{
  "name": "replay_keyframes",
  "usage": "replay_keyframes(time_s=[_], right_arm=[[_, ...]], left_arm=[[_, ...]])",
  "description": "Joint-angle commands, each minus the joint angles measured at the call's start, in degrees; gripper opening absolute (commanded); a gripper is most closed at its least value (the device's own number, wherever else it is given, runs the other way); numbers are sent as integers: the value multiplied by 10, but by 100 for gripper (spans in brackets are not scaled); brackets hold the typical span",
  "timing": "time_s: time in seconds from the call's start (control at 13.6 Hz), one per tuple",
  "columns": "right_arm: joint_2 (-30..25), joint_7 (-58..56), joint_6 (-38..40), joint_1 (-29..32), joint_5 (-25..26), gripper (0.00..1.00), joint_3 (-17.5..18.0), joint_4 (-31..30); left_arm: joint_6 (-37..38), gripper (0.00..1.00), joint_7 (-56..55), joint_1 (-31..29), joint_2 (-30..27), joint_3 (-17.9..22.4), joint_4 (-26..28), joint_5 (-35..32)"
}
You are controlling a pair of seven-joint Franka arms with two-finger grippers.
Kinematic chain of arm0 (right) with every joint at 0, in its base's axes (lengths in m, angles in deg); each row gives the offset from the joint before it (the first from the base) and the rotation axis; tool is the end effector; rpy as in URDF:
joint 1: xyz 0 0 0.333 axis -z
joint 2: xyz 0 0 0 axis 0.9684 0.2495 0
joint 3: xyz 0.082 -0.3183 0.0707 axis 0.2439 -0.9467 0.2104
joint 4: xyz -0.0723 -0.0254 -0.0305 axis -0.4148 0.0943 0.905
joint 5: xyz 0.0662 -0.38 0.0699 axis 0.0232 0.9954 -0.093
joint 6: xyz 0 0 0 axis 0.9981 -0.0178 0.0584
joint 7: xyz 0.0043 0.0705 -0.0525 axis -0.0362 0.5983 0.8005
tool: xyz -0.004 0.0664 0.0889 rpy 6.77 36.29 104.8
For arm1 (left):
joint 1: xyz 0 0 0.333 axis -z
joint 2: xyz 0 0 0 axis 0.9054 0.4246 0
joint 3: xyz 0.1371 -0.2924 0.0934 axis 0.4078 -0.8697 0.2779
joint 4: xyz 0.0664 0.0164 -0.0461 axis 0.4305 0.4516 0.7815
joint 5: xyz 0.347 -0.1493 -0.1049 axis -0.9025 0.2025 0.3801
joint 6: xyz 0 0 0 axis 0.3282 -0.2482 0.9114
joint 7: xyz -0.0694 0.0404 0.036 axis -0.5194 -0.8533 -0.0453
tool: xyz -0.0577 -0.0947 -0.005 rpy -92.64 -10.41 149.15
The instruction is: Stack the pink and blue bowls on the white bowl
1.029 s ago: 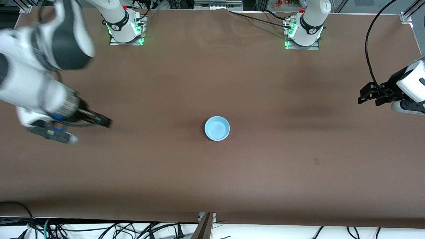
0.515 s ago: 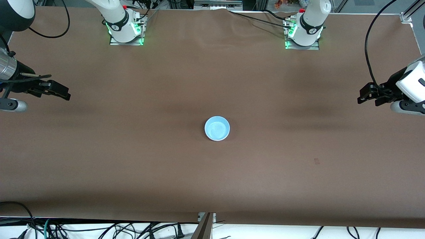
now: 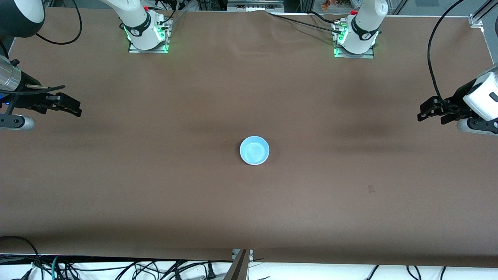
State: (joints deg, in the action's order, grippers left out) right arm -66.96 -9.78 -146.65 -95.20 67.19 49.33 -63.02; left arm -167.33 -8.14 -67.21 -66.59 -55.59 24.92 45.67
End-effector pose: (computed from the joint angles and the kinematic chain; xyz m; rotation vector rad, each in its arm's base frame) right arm 0.6079 0.0359 0.6137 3.1043 -0.0940 -0.0613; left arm 0.5972 0.0066 0.5821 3.0725 -0.1104 -0.0656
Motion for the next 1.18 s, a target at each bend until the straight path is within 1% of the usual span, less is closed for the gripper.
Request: replay_keyframes(time_s=[0.0,0.15,0.22,0.29,0.37,0.44,0.51,0.59,0.66,1.1], right_arm=[[-22,-11,13,-2,7,100,-3,-5],[-25,-11,11,12,7,100,3,-6],[-31,-20,11,34,5,100,19,-9],[-37,-28,11,65,5,100,51,-12],[-44,-30,12,107,6,100,93,-17],[-60,-29,8,148,7,100,134,-32],[-82,-29,0,164,7,100,150,-62],[-98,-29,-11,165,7,100,151,-89],[-107,-29,-11,165,8,100,151,-99],[-101,-30,-9,165,14,100,150,-88]], left_arm=[[-6,93,4,1,-6,0,7,11],[-6,95,4,1,-6,0,7,11],[-7,95,4,1,-6,0,7,11],[-6,95,4,1,-5,0,7,11],[-7,98,4,1,-5,0,7,11],[-7,98,4,1,-5,0,7,11],[-6,100,3,1,-5,-1,7,11],[-6,100,0,1,-5,-5,7,11],[-6,100,-2,1,-5,-7,7,11],[-9,100,-5,2,1,-10,5,11]])
